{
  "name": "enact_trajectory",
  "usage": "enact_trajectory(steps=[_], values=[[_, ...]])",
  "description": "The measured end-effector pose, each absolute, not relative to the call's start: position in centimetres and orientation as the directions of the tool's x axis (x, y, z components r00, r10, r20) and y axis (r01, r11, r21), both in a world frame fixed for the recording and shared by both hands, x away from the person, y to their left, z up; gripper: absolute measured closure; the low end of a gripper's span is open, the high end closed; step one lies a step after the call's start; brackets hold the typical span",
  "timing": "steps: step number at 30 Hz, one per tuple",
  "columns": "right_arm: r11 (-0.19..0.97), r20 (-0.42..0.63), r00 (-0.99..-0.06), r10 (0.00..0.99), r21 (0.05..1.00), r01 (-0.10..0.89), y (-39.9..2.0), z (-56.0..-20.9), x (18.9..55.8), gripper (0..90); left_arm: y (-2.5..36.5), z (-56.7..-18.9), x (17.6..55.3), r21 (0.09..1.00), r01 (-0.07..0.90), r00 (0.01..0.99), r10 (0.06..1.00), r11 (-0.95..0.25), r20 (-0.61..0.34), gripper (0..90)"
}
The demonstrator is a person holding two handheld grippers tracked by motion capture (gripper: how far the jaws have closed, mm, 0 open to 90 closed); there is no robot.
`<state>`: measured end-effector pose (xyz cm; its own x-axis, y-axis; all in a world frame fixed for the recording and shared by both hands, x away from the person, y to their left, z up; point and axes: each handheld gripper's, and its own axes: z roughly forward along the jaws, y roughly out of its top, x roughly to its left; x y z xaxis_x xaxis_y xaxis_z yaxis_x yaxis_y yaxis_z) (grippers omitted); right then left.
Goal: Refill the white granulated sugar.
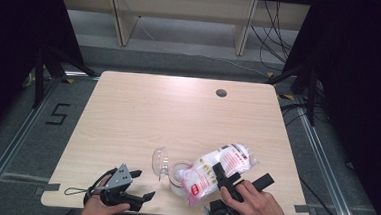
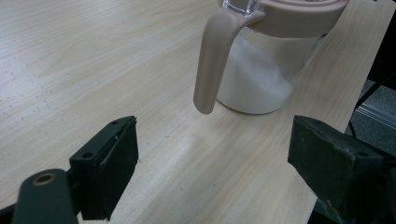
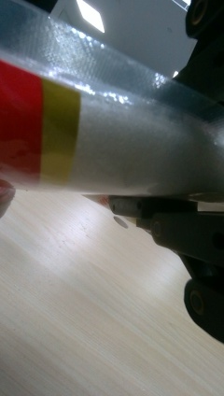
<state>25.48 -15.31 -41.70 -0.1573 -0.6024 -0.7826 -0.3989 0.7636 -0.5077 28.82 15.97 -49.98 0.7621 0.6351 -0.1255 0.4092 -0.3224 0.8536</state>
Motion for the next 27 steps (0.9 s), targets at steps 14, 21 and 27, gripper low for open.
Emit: enact_trajectory(steps=[14,21,27], values=[[0.757,-0.782,-0.150,-0.605,-0.507,-0.413,-14.78,-41.87,25.23,74.0,15.94,-49.99,28.84,0.856,0.408,0.763,0.634,-0.319,-0.127,15.8],[0.757,-0.779,-0.159,-0.606,-0.504,-0.417,-15.09,-41.75,25.60,74.2,16.07,-49.90,28.75,0.849,0.410,0.762,0.637,-0.334,-0.117,15.8],[0.770,-0.787,-0.170,-0.592,-0.492,-0.405,-15.59,-41.54,25.92,74.4,16.17,-49.91,28.89,0.844,0.400,0.770,0.631,-0.358,-0.097,15.8]])
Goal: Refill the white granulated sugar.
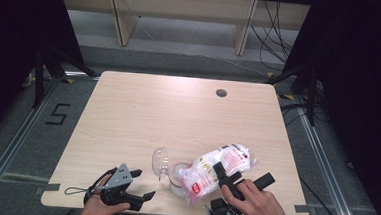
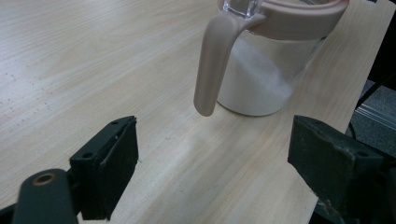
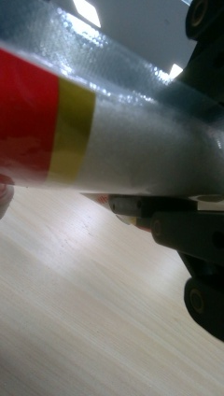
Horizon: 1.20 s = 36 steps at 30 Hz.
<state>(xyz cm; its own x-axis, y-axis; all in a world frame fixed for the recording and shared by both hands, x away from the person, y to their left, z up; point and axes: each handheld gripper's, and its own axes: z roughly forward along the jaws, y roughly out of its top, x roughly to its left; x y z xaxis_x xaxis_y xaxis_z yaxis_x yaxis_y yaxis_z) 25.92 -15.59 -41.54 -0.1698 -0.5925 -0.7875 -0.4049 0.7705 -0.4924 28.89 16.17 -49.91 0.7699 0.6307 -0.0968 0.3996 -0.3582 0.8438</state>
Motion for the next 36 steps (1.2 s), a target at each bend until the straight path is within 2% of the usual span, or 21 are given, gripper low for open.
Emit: enact_trajectory(steps=[2,4,9,13,16,17,22,28,34,36], values=[[0.789,-0.800,-0.185,-0.570,-0.472,-0.392,-15.8,-41.6,25.9,74.5,16.0,-49.8,28.8,0.851,0.407,0.760,0.639,-0.331,-0.115,15.8],[0.771,-0.798,-0.146,-0.585,-0.491,-0.405,-16.0,-41.5,26.1,74.5,16.1,-49.9,28.8,0.848,0.405,0.765,0.634,-0.342,-0.110,15.9],[0.804,-0.819,-0.175,-0.546,-0.454,-0.385,-16.2,-41.6,25.9,74.5,16.0,-49.9,28.8,0.856,0.403,0.760,0.640,-0.324,-0.116,15.8],[0.786,-0.807,-0.159,-0.569,-0.476,-0.395,-16.2,-41.3,26.0,74.6,16.1,-49.8,28.9,0.850,0.401,0.764,0.637,-0.343,-0.104,15.8],[0.809,-0.827,-0.174,-0.535,-0.441,-0.388,-16.4,-41.4,25.9,74.6,16.1,-49.9,28.8,0.854,0.404,0.763,0.635,-0.327,-0.117,15.9],[0.784,-0.810,-0.157,-0.565,-0.469,-0.406,-16.3,-41.2,26.1,74.6,16.1,-49.8,28.8,0.856,0.399,0.765,0.634,-0.329,-0.114,15.9],[0.811,-0.833,-0.177,-0.525,-0.426,-0.401,-16.8,-41.1,26.1,74.6,16.1,-49.9,28.8,0.855,0.400,0.764,0.635,-0.329,-0.113,15.8],[0.804,-0.825,-0.175,-0.537,-0.437,-0.404,-17.0,-41.0,26.1,74.7,16.1,-49.8,28.9,0.856,0.395,0.768,0.631,-0.333,-0.109,15.8],[0.810,-0.836,-0.190,-0.515,-0.402,-0.428,-17.2,-41.1,26.3,74.7,16.1,-49.8,28.9,0.856,0.396,0.767,0.632,-0.331,-0.110,15.8],[0.834,-0.852,-0.218,-0.476,-0.358,-0.420,-17.6,-41.2,26.5,74.8,16.1,-49.8,28.9,0.858,0.383,0.772,0.629,-0.341,-0.095,15.8]])
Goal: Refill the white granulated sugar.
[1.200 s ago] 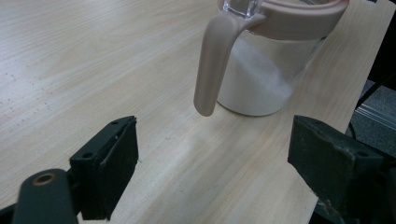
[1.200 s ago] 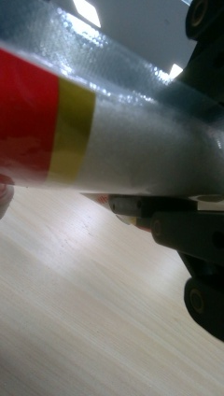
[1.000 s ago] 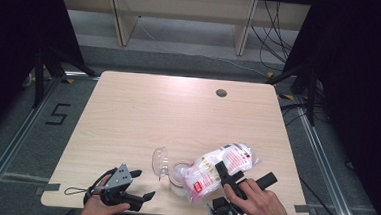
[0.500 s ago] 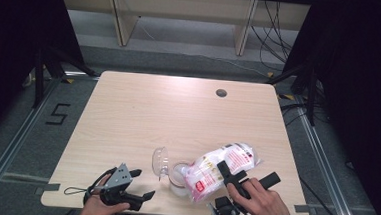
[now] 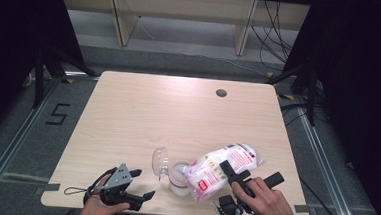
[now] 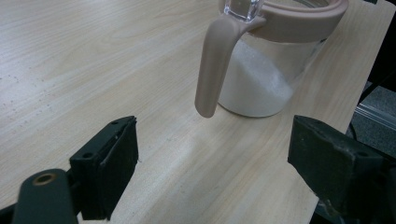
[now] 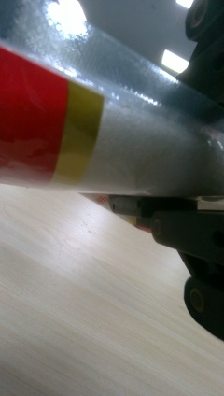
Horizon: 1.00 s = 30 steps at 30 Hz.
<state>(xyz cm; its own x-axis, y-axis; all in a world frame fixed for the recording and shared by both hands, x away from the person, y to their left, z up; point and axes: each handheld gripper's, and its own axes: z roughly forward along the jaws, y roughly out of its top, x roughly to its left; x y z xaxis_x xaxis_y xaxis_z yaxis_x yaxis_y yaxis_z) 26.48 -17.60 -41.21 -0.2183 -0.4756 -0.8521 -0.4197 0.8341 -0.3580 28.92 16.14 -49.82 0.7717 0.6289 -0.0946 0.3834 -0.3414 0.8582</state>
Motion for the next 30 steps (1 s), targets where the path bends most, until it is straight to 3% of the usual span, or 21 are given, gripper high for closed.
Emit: enact_trajectory(steps=[18,25,26,30], values=[[0.860,-0.873,-0.228,-0.431,-0.321,-0.398,-18.6,-41.0,26.7,74.9,16.1,-49.9,28.8,0.857,0.395,0.765,0.635,-0.332,-0.106,15.8],[0.828,-0.838,-0.180,-0.515,-0.432,-0.358,-17.8,-40.7,25.9,75.0,16.0,-49.8,28.8,0.850,0.406,0.760,0.640,-0.334,-0.112,15.8],[0.796,-0.816,-0.144,-0.560,-0.481,-0.368,-17.3,-40.6,25.9,75.1,16.0,-49.9,28.9,0.853,0.405,0.764,0.634,-0.329,-0.119,15.8],[0.778,-0.801,-0.129,-0.584,-0.508,-0.369,-16.9,-40.6,25.8,75.1,16.0,-49.9,28.9,0.851,0.405,0.765,0.634,-0.336,-0.114,15.9]])
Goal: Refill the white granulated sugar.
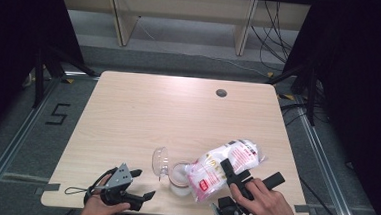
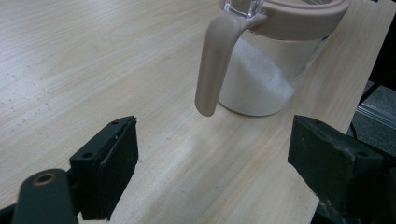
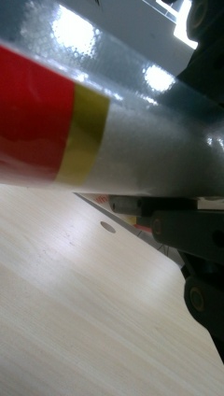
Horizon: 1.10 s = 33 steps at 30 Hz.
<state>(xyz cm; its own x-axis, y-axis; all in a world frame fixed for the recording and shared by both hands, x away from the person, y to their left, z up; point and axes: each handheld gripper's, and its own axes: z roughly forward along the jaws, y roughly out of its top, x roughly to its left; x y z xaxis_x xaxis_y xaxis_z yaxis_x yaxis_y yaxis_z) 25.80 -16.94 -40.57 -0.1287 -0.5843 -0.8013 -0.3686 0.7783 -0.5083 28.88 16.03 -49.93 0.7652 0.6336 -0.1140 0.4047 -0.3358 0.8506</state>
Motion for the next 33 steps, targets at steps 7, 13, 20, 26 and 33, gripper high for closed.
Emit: enact_trajectory(steps=[7,13,20,26,33], values=[[0.771,-0.787,-0.130,-0.603,-0.533,-0.347,-16.6,-40.9,25.7,75.2,16.0,-49.9,28.9,0.850,0.405,0.766,0.632,-0.338,-0.113,15.8],[0.717,-0.754,-0.074,-0.653,-0.584,-0.379,-15.9,-41.1,25.7,75.2,16.0,-49.9,28.9,0.852,0.407,0.764,0.634,-0.329,-0.120,15.8],[0.702,-0.731,-0.077,-0.678,-0.613,-0.364,-15.9,-41.0,25.6,75.3,16.0,-49.9,28.9,0.855,0.400,0.764,0.635,-0.331,-0.111,15.8],[0.726,-0.748,-0.091,-0.657,-0.595,-0.344,-16.0,-41.1,25.6,75.2,16.0,-50.0,28.9,0.857,0.398,0.767,0.632,-0.327,-0.115,15.9],[0.735,-0.757,-0.100,-0.646,-0.582,-0.347,-16.1,-41.1,25.6,75.3,16.0,-49.9,28.9,0.853,0.404,0.765,0.633,-0.332,-0.117,15.8]])
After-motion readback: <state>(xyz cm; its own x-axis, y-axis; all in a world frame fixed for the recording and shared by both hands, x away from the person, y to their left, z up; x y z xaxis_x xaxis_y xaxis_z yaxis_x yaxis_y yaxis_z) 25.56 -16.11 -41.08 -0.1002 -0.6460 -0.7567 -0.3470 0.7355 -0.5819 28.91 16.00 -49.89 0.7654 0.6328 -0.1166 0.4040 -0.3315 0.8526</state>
